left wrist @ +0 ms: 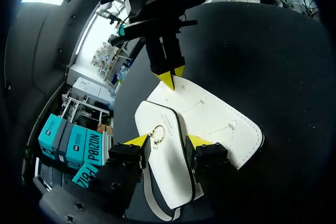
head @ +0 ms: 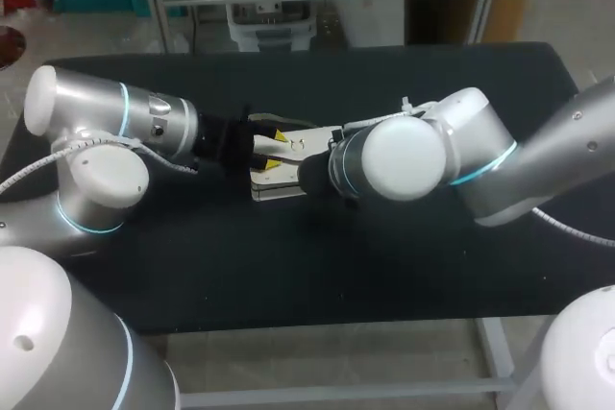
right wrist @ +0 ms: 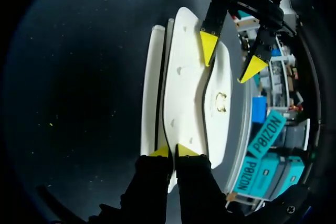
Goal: Pick up the bag, open it, inspect its contents, close it, and place it on the opposite side
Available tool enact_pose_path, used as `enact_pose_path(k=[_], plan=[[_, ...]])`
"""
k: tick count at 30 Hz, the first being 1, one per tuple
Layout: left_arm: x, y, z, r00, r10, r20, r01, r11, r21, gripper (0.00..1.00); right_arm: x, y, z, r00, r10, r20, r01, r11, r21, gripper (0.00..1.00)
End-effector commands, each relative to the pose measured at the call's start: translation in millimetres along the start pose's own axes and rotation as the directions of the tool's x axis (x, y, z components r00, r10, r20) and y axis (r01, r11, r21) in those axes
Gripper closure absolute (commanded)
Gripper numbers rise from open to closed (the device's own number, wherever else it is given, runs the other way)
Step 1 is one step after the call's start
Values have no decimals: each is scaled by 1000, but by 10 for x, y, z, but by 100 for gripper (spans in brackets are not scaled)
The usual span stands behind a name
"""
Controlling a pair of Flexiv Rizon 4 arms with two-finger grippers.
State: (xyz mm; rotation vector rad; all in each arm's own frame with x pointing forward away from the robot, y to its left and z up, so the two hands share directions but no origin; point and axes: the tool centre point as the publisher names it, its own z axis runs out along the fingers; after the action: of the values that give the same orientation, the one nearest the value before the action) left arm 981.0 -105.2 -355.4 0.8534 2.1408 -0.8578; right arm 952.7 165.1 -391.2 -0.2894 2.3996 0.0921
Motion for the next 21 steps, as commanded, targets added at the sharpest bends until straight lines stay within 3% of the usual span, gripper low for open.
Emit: enact_pose_path(k=[1, 3, 5, 14, 21], plan=[[29, 30, 109, 999, 25, 46, -24, 1000, -18, 60, 49, 1, 33, 1000, 0, 5, 0, 1000, -2, 100], [8, 53, 132, 999, 25, 49, -23, 999, -34, 69, 49, 1, 33, 1000, 0, 5, 0, 1000, -2, 100], [-11, 84, 149, 999, 2, 46, -1, 999, -42, 100, 49, 1, 33, 1000, 0, 5, 0, 1000, -2, 100], [-310, 125, -9, 976, -211, 61, 212, 977, -25, 100, 49, 1, 33, 1000, 0, 5, 0, 1000, -2, 100], [-586, 222, -123, 887, -463, -2, 462, 886, -25, 100, 49, 1, 33, 1000, 0, 5, 0, 1000, -2, 100]])
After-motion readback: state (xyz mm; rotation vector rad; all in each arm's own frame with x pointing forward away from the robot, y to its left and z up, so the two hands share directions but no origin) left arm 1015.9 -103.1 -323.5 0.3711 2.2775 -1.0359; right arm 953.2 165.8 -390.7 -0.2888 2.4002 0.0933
